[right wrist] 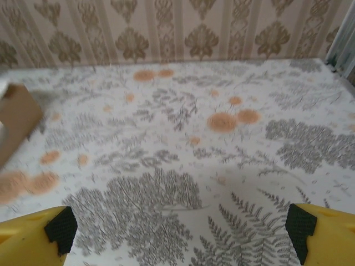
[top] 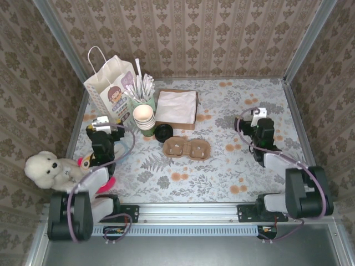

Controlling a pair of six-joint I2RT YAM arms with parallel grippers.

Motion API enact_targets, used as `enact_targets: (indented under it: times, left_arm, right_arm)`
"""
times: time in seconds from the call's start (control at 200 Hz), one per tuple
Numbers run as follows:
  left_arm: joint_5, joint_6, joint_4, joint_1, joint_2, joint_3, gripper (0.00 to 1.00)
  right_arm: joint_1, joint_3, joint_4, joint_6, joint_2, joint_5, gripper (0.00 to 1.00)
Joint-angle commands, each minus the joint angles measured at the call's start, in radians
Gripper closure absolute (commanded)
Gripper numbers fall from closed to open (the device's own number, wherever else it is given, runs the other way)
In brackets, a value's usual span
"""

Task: Pack the takeout coffee

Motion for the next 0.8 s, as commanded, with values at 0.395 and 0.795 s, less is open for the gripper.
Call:
enact_targets:
  times: [0.395, 0.795]
  left_arm:
    - [-0.013, -0.616, -0.931, -0.033, -0.311, 0.273, 0.0]
    - [0.337, -0.54, -1.382, -0.08, -0.011, 0.725, 0.04]
  right_arm:
    - [0.264, 0.371, -0.419, 0.235, -0.095, 0.022, 0.0]
    - [0.314, 0.535, -0.798, 0.537, -0.048, 0.052, 0.0]
